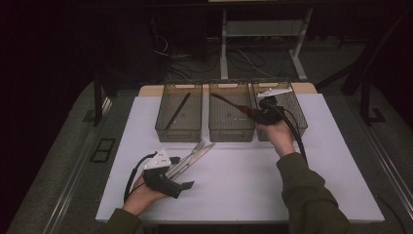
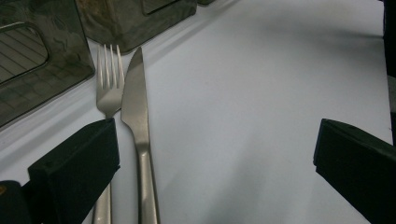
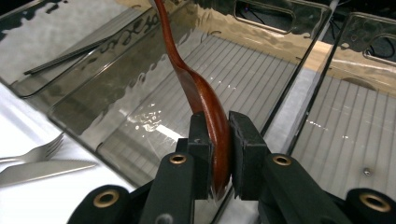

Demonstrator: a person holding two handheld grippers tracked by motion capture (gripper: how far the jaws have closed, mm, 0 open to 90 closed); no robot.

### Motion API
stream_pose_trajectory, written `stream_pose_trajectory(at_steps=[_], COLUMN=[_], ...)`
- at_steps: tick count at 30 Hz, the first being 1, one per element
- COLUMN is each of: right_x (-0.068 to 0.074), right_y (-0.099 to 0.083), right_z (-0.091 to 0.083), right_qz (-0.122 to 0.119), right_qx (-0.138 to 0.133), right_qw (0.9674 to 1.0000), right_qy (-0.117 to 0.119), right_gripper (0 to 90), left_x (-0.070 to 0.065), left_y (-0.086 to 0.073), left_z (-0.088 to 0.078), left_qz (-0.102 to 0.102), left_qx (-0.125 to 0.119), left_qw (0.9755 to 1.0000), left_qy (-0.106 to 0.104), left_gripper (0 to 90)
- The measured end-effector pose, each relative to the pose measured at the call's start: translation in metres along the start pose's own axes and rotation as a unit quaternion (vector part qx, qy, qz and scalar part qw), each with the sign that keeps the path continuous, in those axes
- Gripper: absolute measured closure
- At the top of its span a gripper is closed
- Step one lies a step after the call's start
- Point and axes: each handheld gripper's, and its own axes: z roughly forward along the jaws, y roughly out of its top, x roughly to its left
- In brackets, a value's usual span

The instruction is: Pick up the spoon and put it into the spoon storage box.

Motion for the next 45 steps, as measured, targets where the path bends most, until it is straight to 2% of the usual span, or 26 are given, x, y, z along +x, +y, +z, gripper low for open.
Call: stream_pose_trajectory(at_steps=[7,14,16,20,23,29,36,45], right_x=[-0.001,0.0,0.0,0.001,0.001,-0.001,-0.005,-0.008], right_y=[0.002,0.001,0.001,0.001,0.002,0.0,-0.008,-0.026], right_z=[0.013,0.019,0.019,0.018,0.014,0.002,-0.017,-0.045], right_qz=[0.004,0.0,0.0,-0.007,-0.004,-0.002,-0.019,-0.037], right_qx=[0.014,0.023,0.019,0.01,0.004,-0.014,-0.022,-0.046], right_qw=[0.9998,0.9996,0.9997,0.9999,1.0,0.9995,0.9983,0.9949], right_qy=[-0.016,-0.017,-0.015,-0.011,-0.005,0.027,0.05,0.082], right_gripper=[78.7,78.4,70.0,62.6,59.1,50.3,41.0,35.6], left_x=[0.0,-0.001,-0.001,-0.001,-0.001,-0.001,-0.001,-0.001], left_y=[0.0,0.0,0.0,0.0,0.0,0.0,0.0,0.0], left_z=[0.001,0.001,0.001,0.001,0.001,0.0,0.0,0.0], left_qz=[0.003,0.002,0.002,0.003,0.004,0.003,0.002,-0.001], left_qx=[0.002,0.0,0.0,0.0,0.0,-0.001,0.0,0.001], left_qw=[1.0,1.0,1.0,1.0,1.0,1.0,1.0,1.0], left_qy=[-0.002,-0.002,-0.002,-0.002,-0.002,-0.001,0.0,0.002], left_gripper=[0.0,0.0,0.0,0.0,0.0,0.0,0.0,0.0])
